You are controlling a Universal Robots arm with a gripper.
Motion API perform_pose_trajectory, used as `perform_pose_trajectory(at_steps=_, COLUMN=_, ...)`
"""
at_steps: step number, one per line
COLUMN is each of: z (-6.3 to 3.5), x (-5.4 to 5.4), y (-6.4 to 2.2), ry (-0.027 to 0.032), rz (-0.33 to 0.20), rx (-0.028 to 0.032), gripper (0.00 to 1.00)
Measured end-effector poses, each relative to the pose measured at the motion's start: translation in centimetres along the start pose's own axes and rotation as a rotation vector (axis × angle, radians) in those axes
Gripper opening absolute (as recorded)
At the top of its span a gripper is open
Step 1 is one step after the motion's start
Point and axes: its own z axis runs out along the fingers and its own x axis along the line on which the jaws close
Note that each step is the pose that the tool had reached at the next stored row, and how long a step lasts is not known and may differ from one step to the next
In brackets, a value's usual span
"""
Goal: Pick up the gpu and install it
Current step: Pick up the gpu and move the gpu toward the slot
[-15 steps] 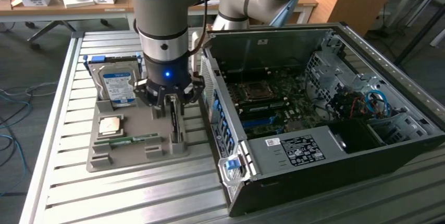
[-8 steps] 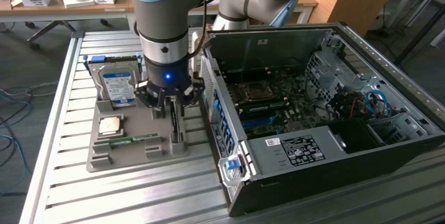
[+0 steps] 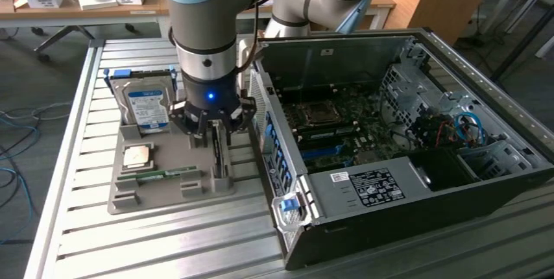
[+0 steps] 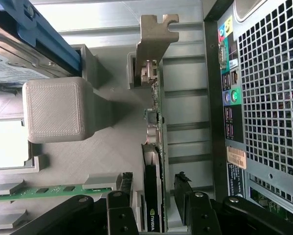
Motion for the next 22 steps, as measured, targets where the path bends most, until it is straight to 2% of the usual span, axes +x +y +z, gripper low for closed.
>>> perform_pose_trajectory(at_steps=13, z=0.01, x=0.01, y=-0.03, ry=0.0, rz=0.0, rx=0.0, gripper=0.47)
perform_pose_trajectory(at_steps=15, z=0.01, x=0.01, y=-0.03, ry=0.0, rz=0.0, rx=0.0, gripper=0.46)
perform_pose_trajectory(at_steps=16, z=0.01, x=0.01, y=-0.03, ry=0.0, rz=0.0, rx=0.0, gripper=0.39)
perform_pose_trajectory(at_steps=22, z=0.01, x=0.03, y=-0.03, ry=0.0, rz=0.0, rx=0.0, gripper=0.39)
